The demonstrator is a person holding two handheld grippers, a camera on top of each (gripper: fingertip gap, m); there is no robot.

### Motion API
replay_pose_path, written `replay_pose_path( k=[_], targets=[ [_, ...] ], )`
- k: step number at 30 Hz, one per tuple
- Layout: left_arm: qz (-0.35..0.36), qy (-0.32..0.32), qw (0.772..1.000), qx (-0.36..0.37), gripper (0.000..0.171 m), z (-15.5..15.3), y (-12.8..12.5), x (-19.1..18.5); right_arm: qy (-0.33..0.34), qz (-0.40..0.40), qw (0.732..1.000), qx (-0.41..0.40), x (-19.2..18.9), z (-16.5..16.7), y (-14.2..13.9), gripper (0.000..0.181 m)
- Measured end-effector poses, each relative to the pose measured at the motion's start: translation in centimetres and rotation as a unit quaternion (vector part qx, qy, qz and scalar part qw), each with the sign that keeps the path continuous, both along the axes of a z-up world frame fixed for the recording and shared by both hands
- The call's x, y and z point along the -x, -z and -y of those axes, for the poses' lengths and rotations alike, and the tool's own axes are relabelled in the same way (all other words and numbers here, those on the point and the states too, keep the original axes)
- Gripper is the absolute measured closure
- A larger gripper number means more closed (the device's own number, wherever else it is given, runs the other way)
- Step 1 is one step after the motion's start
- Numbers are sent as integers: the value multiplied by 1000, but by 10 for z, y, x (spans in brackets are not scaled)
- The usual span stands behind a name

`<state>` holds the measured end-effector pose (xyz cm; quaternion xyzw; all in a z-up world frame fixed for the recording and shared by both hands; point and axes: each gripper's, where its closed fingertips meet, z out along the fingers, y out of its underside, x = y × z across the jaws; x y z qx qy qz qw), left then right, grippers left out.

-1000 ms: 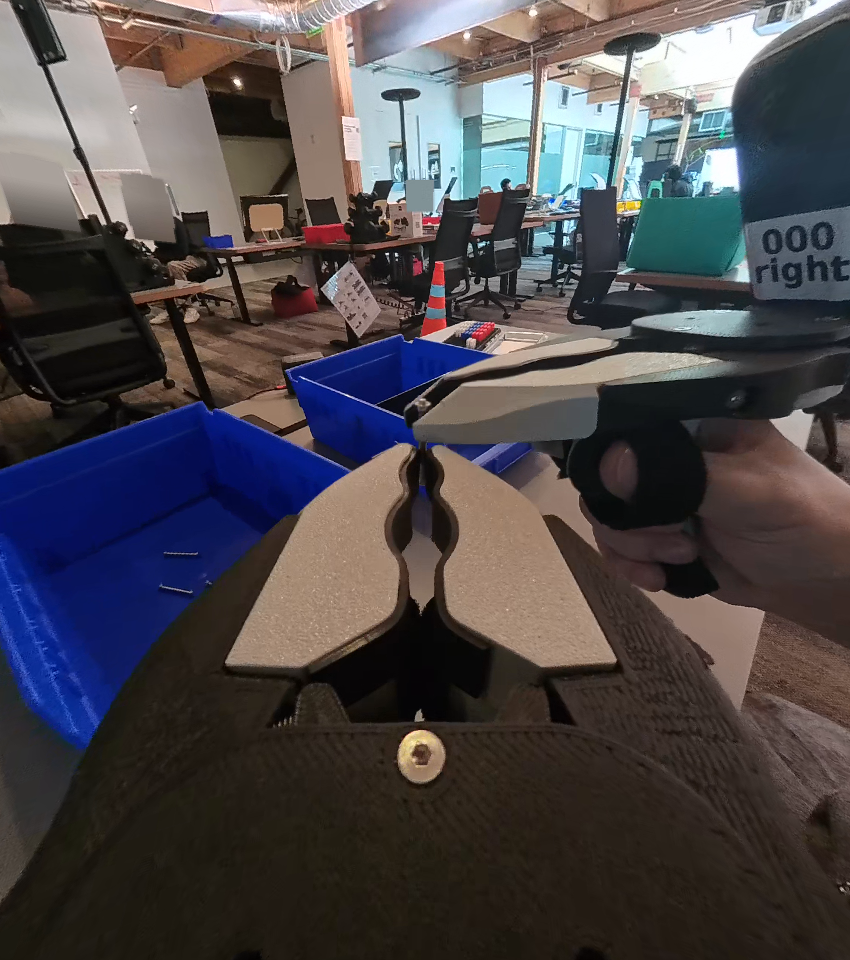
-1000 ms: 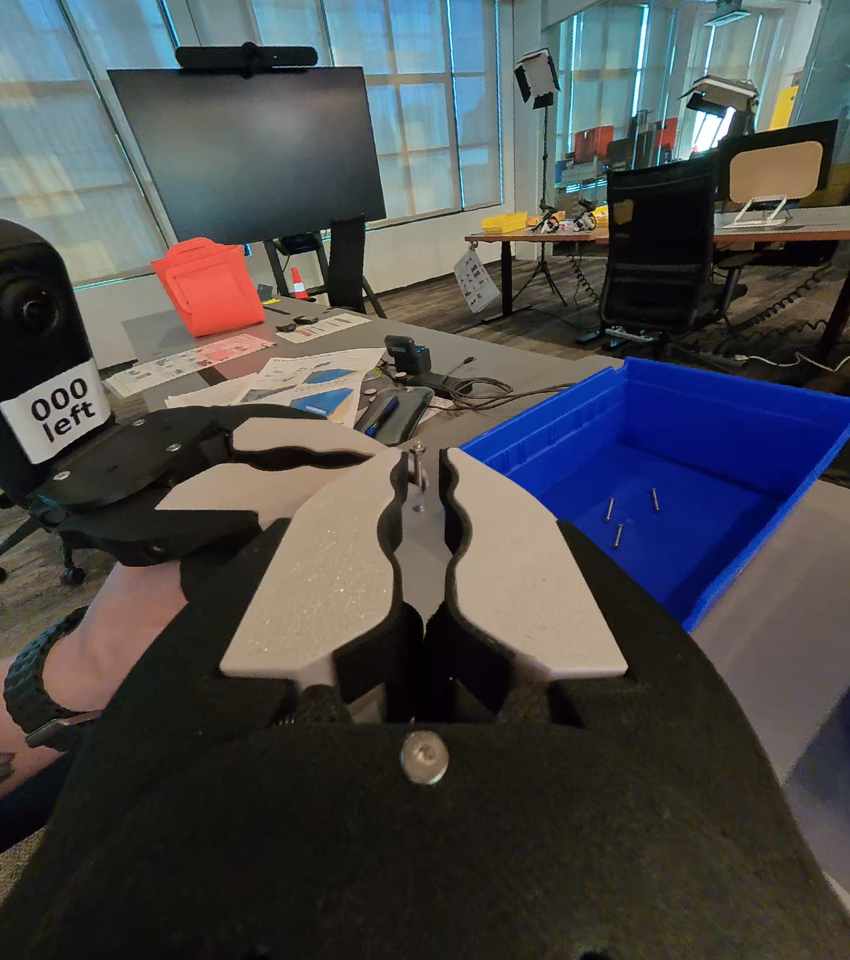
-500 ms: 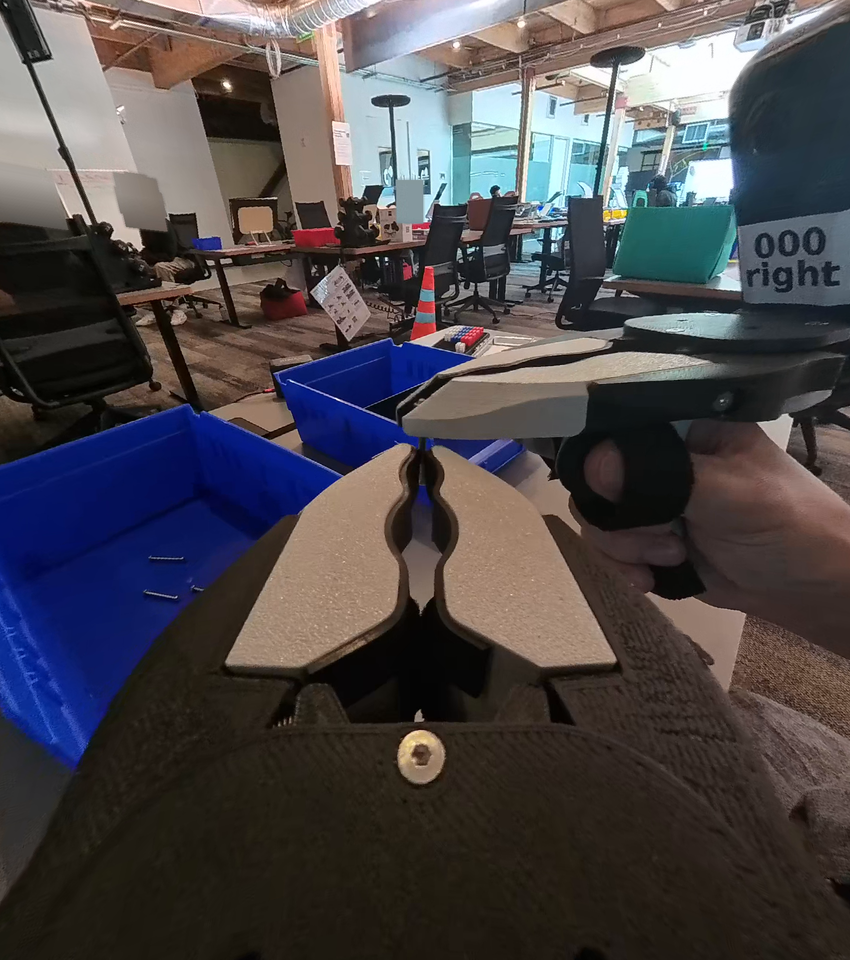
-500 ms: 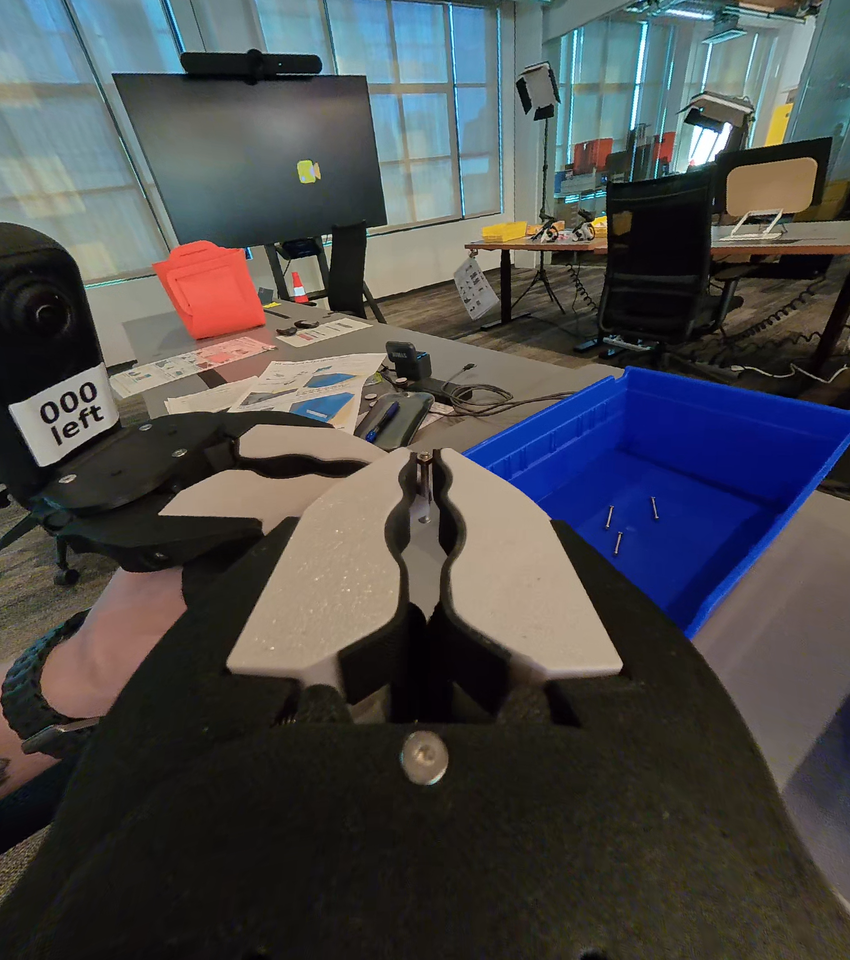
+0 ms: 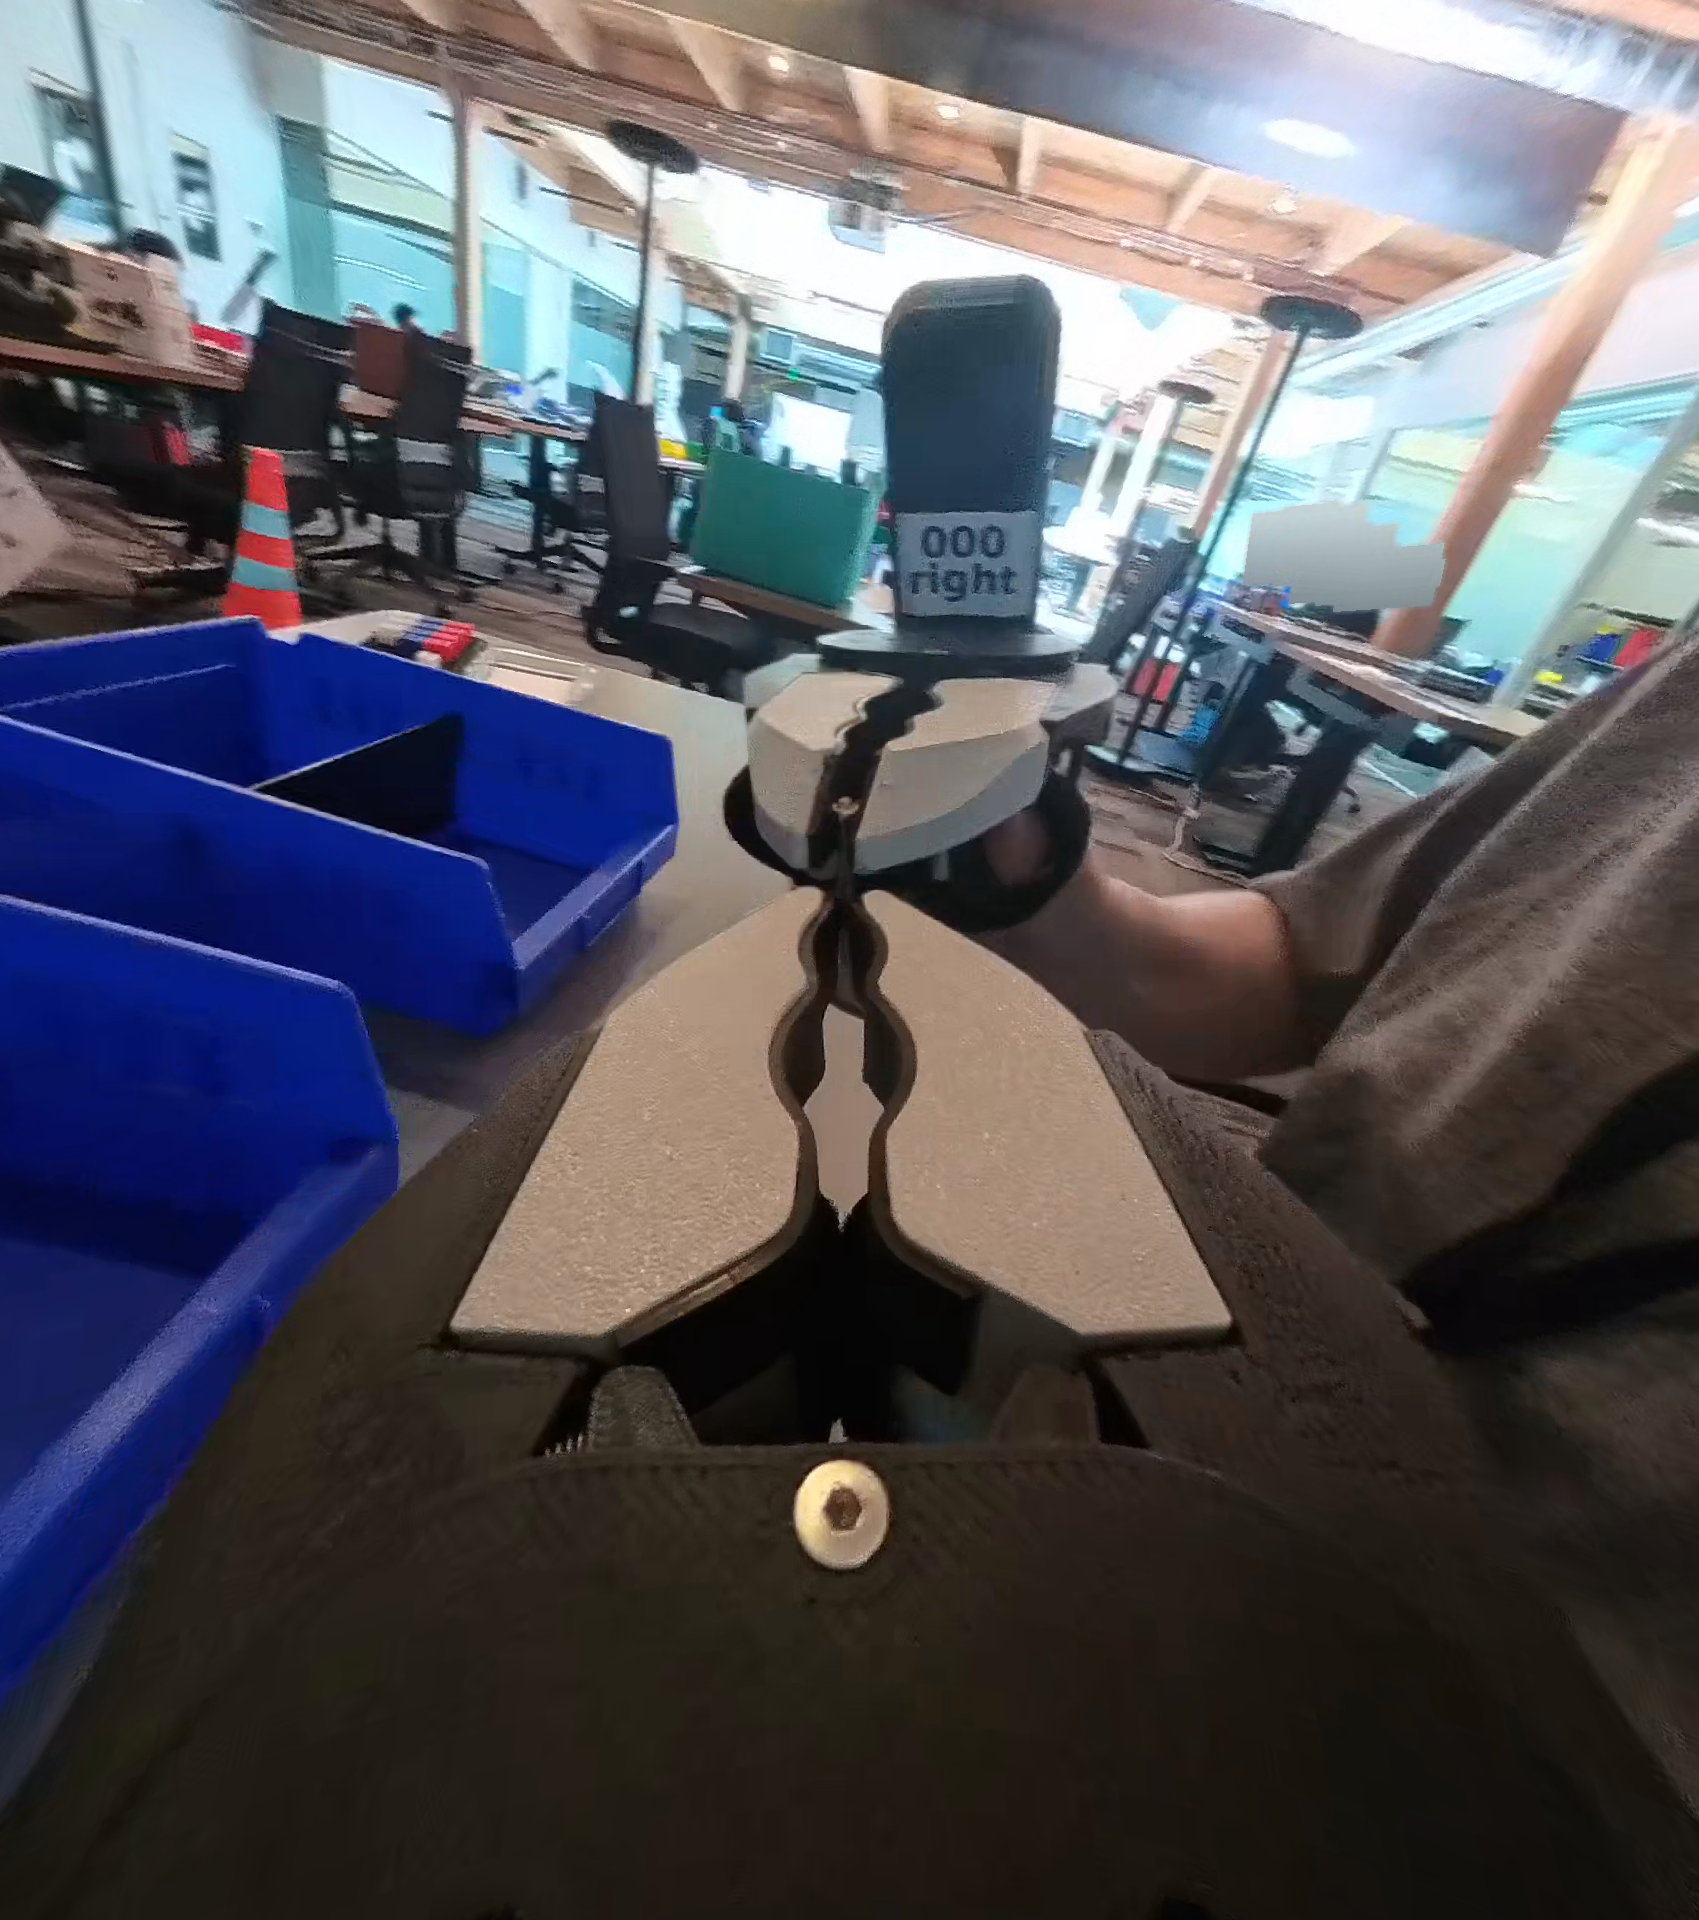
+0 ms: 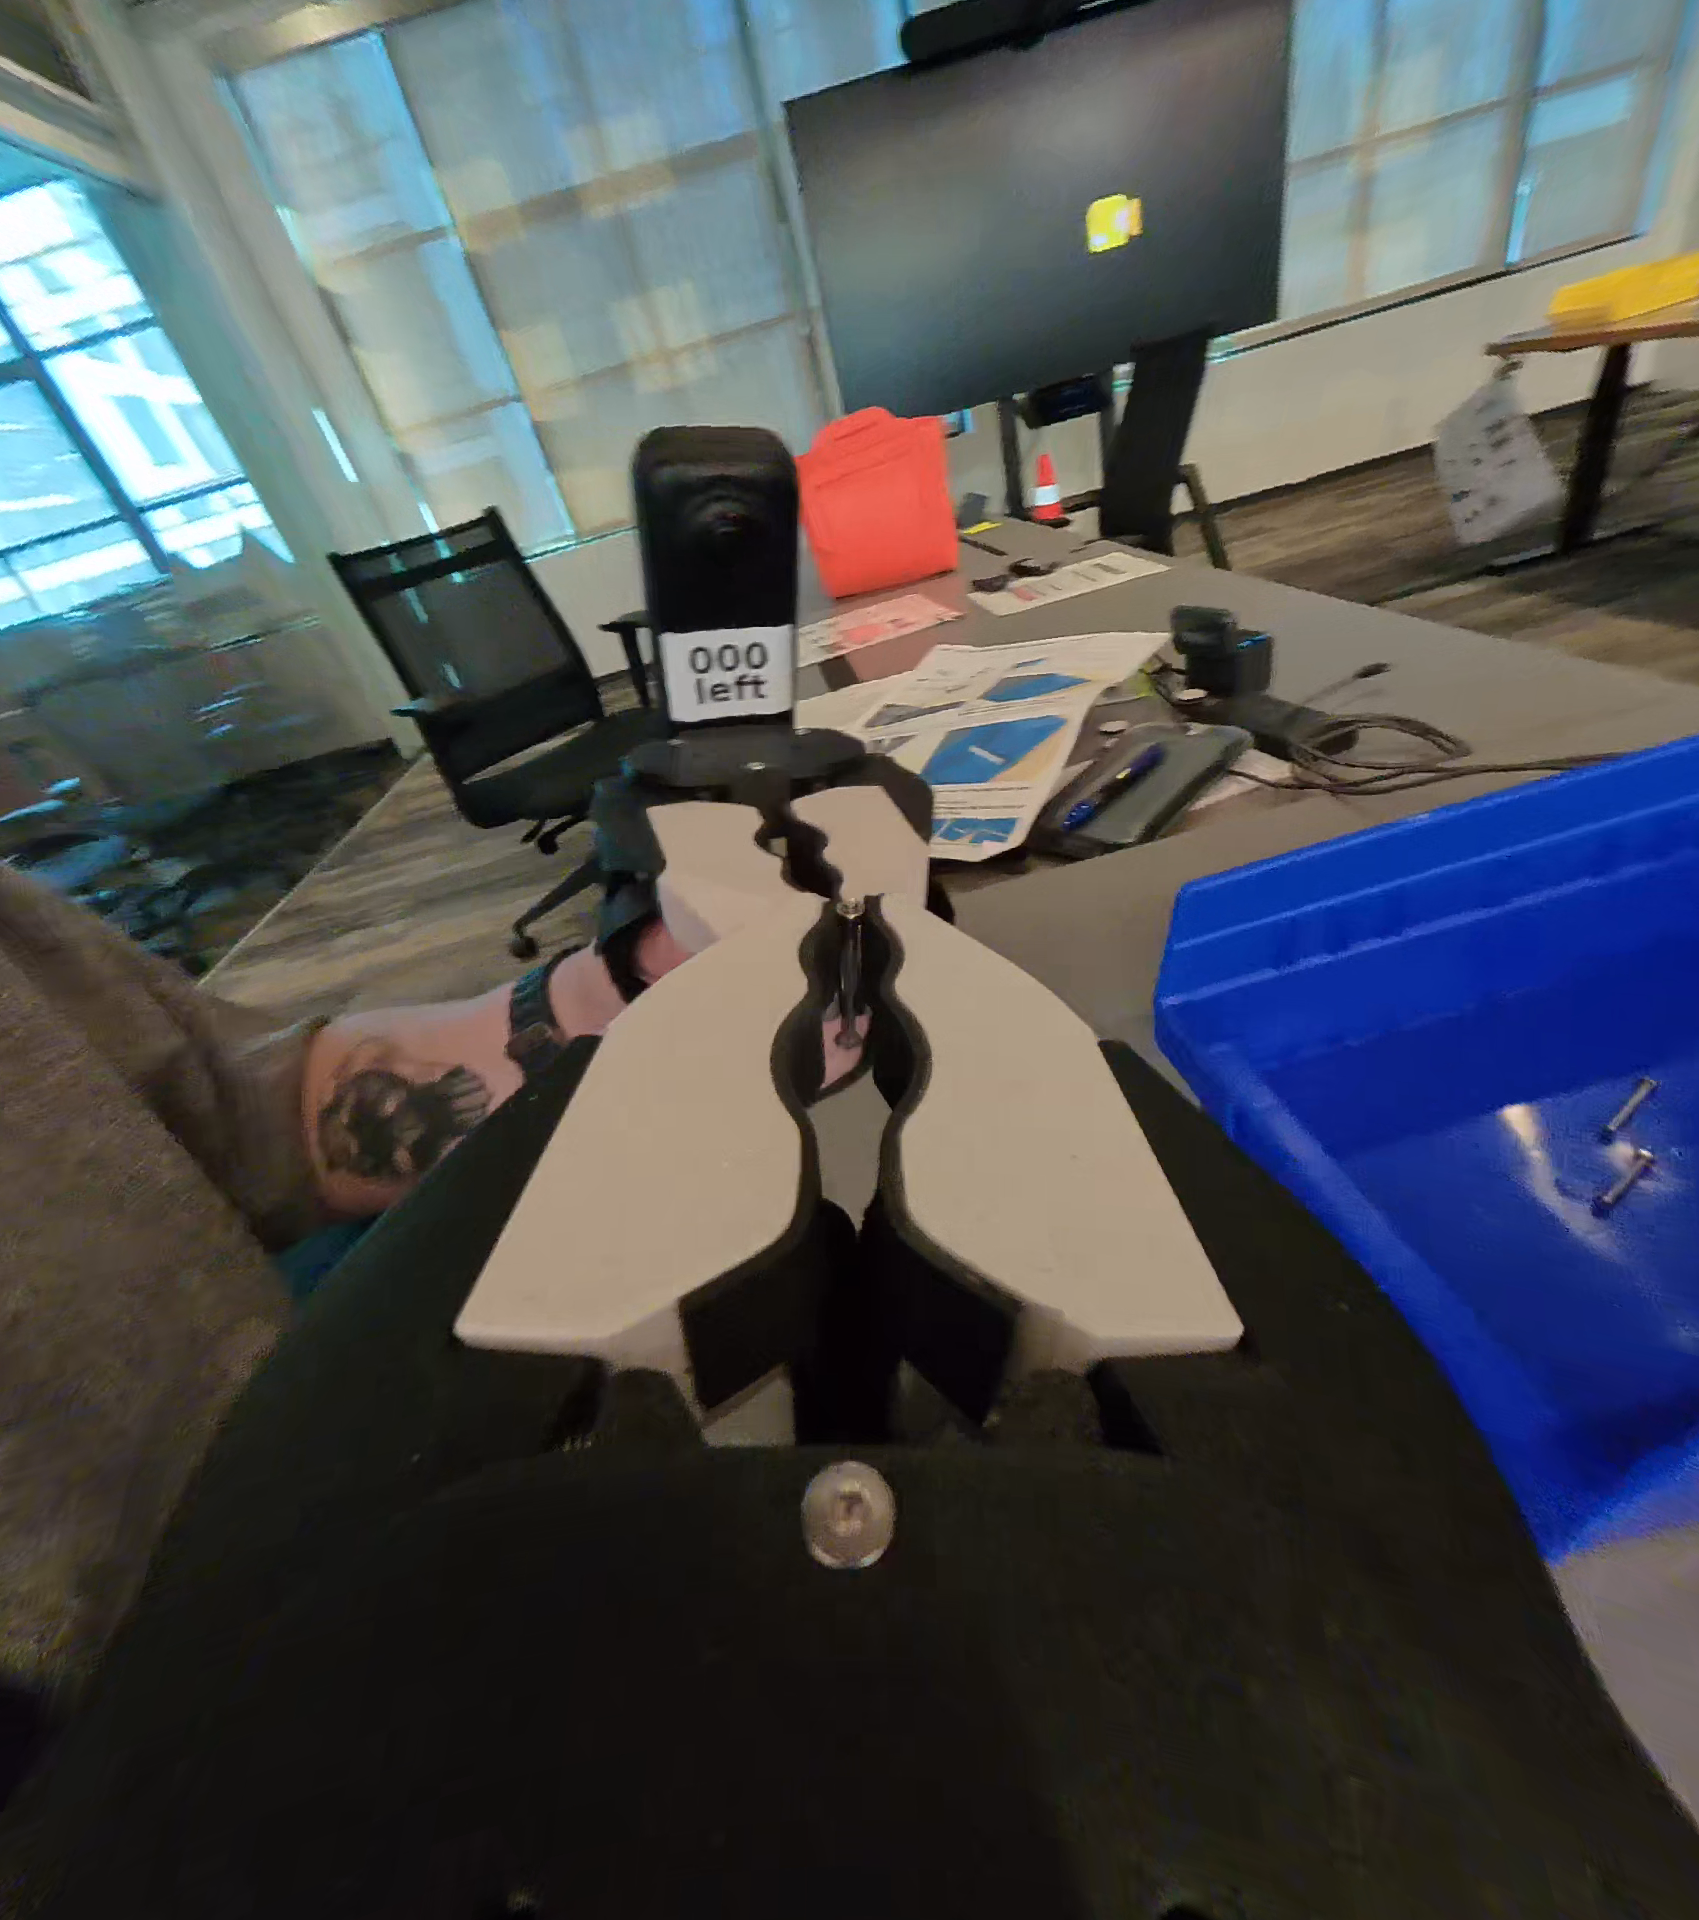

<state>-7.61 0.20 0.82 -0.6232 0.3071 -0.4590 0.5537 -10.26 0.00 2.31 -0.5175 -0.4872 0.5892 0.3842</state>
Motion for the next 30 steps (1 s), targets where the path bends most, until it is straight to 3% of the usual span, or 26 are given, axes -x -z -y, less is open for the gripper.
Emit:
replay_pose_path(
  k=[6, 10, 17, 21, 27, 30],
  targets=[
    [2, 124, 992, -17, 170, 24, -7, -12, -162, -36, 986, 1, -12, 26, -9, 177],
    [12, 187, 982, -27, 170, 42, -15, -23, -275, -67, 959, 27, -25, 45, -18, 177],
    [45, 264, 963, -32, 170, 67, -25, -35, -402, -107, 908, 47, -40, 71, -29, 177],
    [48, 266, 962, -36, 170, 69, -28, -36, -420, -119, 898, 53, -43, 73, -33, 177],
    [52, 245, 968, -32, 170, 65, -29, -32, -378, -118, 917, 37, -37, 68, -34, 175],
    [58, 240, 968, -32, 170, 65, -31, -31, -367, -136, 920, 34, -38, 67, -40, 161]
  ],
)
